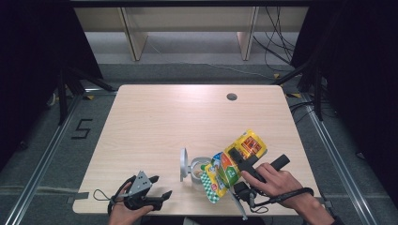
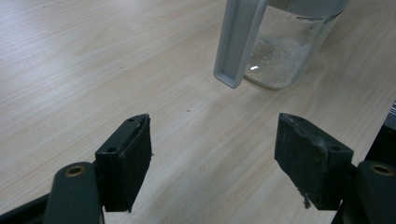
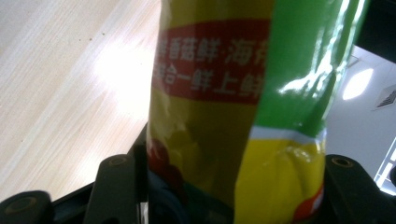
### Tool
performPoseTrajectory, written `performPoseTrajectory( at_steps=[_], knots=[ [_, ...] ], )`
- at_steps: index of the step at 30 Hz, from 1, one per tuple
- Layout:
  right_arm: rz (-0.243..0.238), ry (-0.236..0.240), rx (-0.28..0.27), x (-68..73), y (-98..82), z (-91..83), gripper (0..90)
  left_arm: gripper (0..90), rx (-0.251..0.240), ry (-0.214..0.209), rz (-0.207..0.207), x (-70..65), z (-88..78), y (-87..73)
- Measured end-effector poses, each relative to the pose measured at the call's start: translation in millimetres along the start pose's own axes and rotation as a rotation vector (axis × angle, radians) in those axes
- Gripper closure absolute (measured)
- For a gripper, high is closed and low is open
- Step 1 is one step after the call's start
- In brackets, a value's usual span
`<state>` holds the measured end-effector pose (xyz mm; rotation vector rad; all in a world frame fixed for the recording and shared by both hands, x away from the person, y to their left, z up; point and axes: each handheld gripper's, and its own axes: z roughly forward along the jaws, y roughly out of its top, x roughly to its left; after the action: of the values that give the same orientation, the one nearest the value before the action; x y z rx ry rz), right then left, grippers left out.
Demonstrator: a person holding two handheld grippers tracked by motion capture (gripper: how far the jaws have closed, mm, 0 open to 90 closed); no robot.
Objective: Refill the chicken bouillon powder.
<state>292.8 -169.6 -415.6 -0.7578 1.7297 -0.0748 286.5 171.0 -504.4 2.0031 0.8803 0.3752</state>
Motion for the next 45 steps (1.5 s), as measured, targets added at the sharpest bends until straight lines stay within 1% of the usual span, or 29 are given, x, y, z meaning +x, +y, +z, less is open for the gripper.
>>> performPoseTrajectory(
  at_steps=[2,4,6,7,8,11,12,14,15,18,19,20,22,23,26,28,29,31,32,33,34,35,36,38,39,42,43,44,45],
  knots=[
    [0.002,0.002,-0.004,0.2,0.1,0.4,46.3,27.1,-0.001,-0.009,0.011,0.9,0.0,0.5],
    [-0.010,-0.001,-0.001,-0.4,0.7,-0.4,46.4,27.1,-0.004,-0.003,-0.004,-0.4,0.3,0.0],
    [-0.024,-0.005,0.002,-3.2,0.4,-1.6,46.5,27.1,-0.001,-0.004,0.020,0.9,0.2,0.5],
    [-0.024,-0.005,0.002,-3.2,0.4,-1.6,46.5,27.1,-0.001,-0.004,0.020,0.9,0.2,0.5],
    [-0.015,-0.008,0.006,-5.9,0.3,-1.6,46.5,27.0,-0.002,-0.003,-0.004,-0.3,0.3,0.0],
    [-0.039,-0.012,0.010,-7.0,0.4,-0.8,46.5,27.1,0.002,-0.009,0.001,0.3,0.0,0.2],
    [-0.053,-0.006,0.018,-8.2,1.0,-0.8,46.5,27.1,-0.001,-0.001,0.000,-0.1,-0.1,0.0],
    [-0.045,-0.015,0.016,-6.2,2.9,-0.5,46.5,27.1,-0.001,-0.002,0.000,-0.1,-0.1,0.0],
    [-0.054,-0.012,0.015,-6.8,3.3,-0.9,46.5,27.1,0.000,-0.001,0.001,0.0,-0.1,0.0],
    [-0.025,-0.013,0.001,-6.3,4.5,0.3,46.5,27.1,-0.004,-0.004,0.007,0.0,0.2,0.2],
    [-0.032,-0.007,0.001,-6.1,5.5,1.2,46.6,27.1,-0.004,-0.006,0.001,-0.5,0.5,-0.1],
    [-0.043,-0.003,0.005,-5.5,6.7,1.6,46.6,27.1,0.007,0.004,0.011,0.2,0.2,0.1],
    [-0.023,-0.003,-0.007,-4.3,7.0,3.5,47.2,27.1,0.008,0.005,0.012,0.2,0.2,0.1],
    [-0.024,-0.004,-0.004,-4.8,6.5,4.0,47.3,27.1,-0.004,-0.004,0.028,1.1,-0.1,0.6],
    [-0.022,-0.008,0.006,-6.2,6.3,4.5,48.5,27.1,0.000,-0.007,0.026,1.4,0.2,0.6],
    [-0.042,0.002,0.007,-7.1,7.4,5.0,48.6,27.1,-0.007,-0.009,0.020,0.5,0.4,0.7],
    [-0.034,0.000,0.003,-6.7,7.9,5.6,48.6,27.1,-0.002,-0.016,0.017,0.5,0.1,0.8],
    [-0.021,-0.002,-0.008,-6.7,8.0,6.6,48.6,27.1,-0.002,-0.007,0.027,1.2,-0.1,0.7],
    [-0.023,-0.004,-0.005,-7.3,8.2,7.0,48.6,27.1,-0.002,0.000,0.003,0.0,-0.1,0.0],
    [-0.023,-0.004,-0.005,-7.3,8.2,7.0,48.6,27.1,-0.002,0.000,0.003,0.0,-0.1,0.0],
    [-0.032,-0.011,-0.001,-8.7,8.1,5.2,48.7,27.1,-0.008,-0.015,-0.011,-0.5,0.3,-0.1],
    [-0.029,-0.010,-0.004,-9.5,7.8,4.8,48.7,27.1,-0.009,-0.011,-0.008,-0.6,0.3,-0.1],
    [-0.005,-0.005,-0.008,-8.9,7.8,4.7,48.7,27.1,0.001,-0.005,0.002,0.3,-0.1,0.0],
    [-0.008,-0.007,-0.005,-8.7,7.9,4.4,48.7,27.1,-0.005,-0.003,0.002,-0.3,0.2,0.0],
    [-0.024,-0.006,-0.008,-8.8,7.9,4.5,48.7,27.1,-0.004,-0.016,0.001,-0.4,0.2,0.3],
    [-0.017,0.006,-0.002,-8.8,5.9,3.5,48.7,27.1,0.014,0.002,0.022,1.3,-0.6,0.3],
    [-0.052,-0.001,-0.007,-11.1,4.8,4.3,48.7,27.1,-0.001,0.000,0.002,-0.2,0.0,-0.2],
    [-0.016,0.006,0.004,-8.2,5.3,3.4,48.6,27.1,-0.004,-0.003,0.005,-0.2,0.1,-0.1],
    [-0.017,0.012,0.002,-7.8,5.1,3.6,48.6,27.1,-0.008,-0.007,0.000,-0.6,0.5,0.0]
  ],
)
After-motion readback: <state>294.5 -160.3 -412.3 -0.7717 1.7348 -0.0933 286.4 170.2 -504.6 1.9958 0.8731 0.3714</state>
